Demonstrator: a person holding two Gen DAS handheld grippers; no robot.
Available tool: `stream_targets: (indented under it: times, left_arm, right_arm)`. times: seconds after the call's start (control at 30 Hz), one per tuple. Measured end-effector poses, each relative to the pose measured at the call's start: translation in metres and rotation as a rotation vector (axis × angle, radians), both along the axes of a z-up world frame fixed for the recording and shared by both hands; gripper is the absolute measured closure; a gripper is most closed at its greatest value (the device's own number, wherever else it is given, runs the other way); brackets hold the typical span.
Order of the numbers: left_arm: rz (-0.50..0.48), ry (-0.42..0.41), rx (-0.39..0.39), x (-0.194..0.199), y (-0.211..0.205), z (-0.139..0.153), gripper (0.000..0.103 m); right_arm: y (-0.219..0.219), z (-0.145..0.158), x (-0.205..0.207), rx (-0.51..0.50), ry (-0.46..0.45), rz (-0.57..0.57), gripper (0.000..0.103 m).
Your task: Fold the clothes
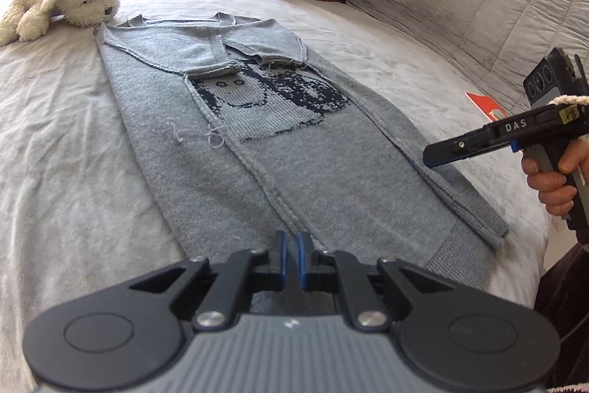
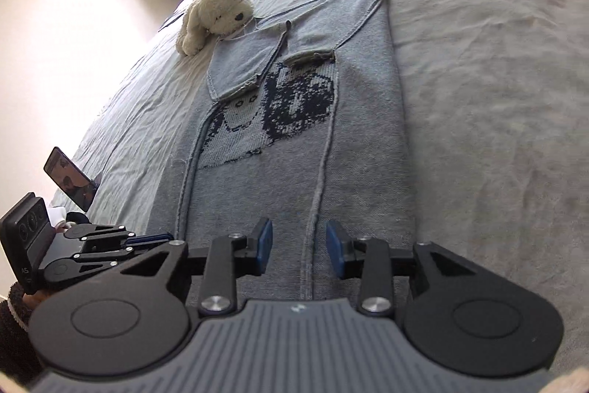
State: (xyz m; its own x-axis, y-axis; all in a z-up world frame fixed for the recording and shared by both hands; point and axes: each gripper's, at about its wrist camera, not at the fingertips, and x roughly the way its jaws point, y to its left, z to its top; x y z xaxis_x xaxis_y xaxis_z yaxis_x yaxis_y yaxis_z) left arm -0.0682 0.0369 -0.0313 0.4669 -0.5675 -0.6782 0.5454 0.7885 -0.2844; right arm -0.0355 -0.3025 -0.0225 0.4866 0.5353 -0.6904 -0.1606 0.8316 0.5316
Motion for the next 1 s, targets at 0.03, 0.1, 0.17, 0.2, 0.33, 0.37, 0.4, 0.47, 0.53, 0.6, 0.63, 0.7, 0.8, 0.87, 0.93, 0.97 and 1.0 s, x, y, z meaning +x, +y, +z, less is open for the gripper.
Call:
stream_targets:
  times: [0.03,0.1,0.17,0.2,0.33,0.37,0.4,0.47,0.53,0.6,0.63,0.7,0.8,0.87,0.93,0.97,1.0]
  left_arm:
    - [-0.005,0.005,-0.01,-0.002,0.002,0.0,0.097]
    - [-0.034,0.007,-0.014,-0.01,0.003,0.0,0.097]
    - [-0.085,0.009,-0.006,-0.02,0.004,0.001,0.097]
    - [-0.114,0.009,-0.002,-0.027,0.004,0.001,0.097]
    - [-0.205,0.01,-0.005,-0.051,0.008,0.002,0.097]
    - [-0.221,0.015,-0.012,-0.055,0.008,0.002,0.097]
    - [-0.241,0.019,-0.017,-0.058,0.008,0.003,0.097]
    - [-0.296,0.036,-0.021,-0.064,0.005,0.006,0.097]
    - [-0.349,0.046,-0.017,-0.07,0.0,0.01,0.097]
    - [-0.386,0.045,-0.023,-0.073,-0.002,0.014,0.097]
    - [-0.39,0.042,-0.036,-0.072,-0.002,0.017,0.097]
    - [-0.371,0.033,-0.073,-0.068,0.003,0.023,0.097]
    - [-0.317,0.03,-0.082,-0.059,0.012,0.028,0.097]
    - [-0.288,0.035,-0.076,-0.054,0.018,0.027,0.097]
    - [-0.267,0.058,-0.071,-0.049,0.02,0.021,0.096]
    - [-0.266,0.077,-0.066,-0.048,0.02,0.017,0.096]
    - [-0.274,0.101,-0.059,-0.047,0.018,0.011,0.096]
  right_arm:
    - [-0.004,-0.004,-0.003,0.019,0.019,0.002,0.068]
    - [-0.013,-0.006,-0.013,0.055,0.031,0.016,0.072]
    - [-0.018,-0.003,-0.024,0.069,0.032,0.045,0.073]
    - [-0.02,-0.002,-0.03,0.07,0.03,0.066,0.073]
    - [-0.023,0.002,-0.058,0.047,-0.004,0.154,0.072]
    - [-0.023,0.004,-0.065,0.036,-0.013,0.176,0.072]
    - [-0.021,0.006,-0.072,0.026,-0.022,0.204,0.072]
    - [-0.015,0.008,-0.081,0.018,-0.036,0.262,0.067]
    - [-0.012,0.011,-0.086,0.018,-0.042,0.301,0.067]
    - [-0.014,0.012,-0.084,0.048,-0.041,0.301,0.067]
    - [-0.015,0.013,-0.083,0.067,-0.041,0.298,0.067]
    - [-0.018,0.014,-0.078,0.087,-0.039,0.277,0.067]
    - [-0.023,0.012,-0.07,0.085,-0.024,0.249,0.066]
    - [-0.026,0.011,-0.067,0.076,-0.019,0.244,0.066]
    - [-0.03,0.011,-0.064,0.075,-0.022,0.235,0.066]
    - [-0.034,0.011,-0.063,0.081,-0.022,0.223,0.066]
    - [-0.037,0.01,-0.062,0.089,-0.018,0.209,0.066]
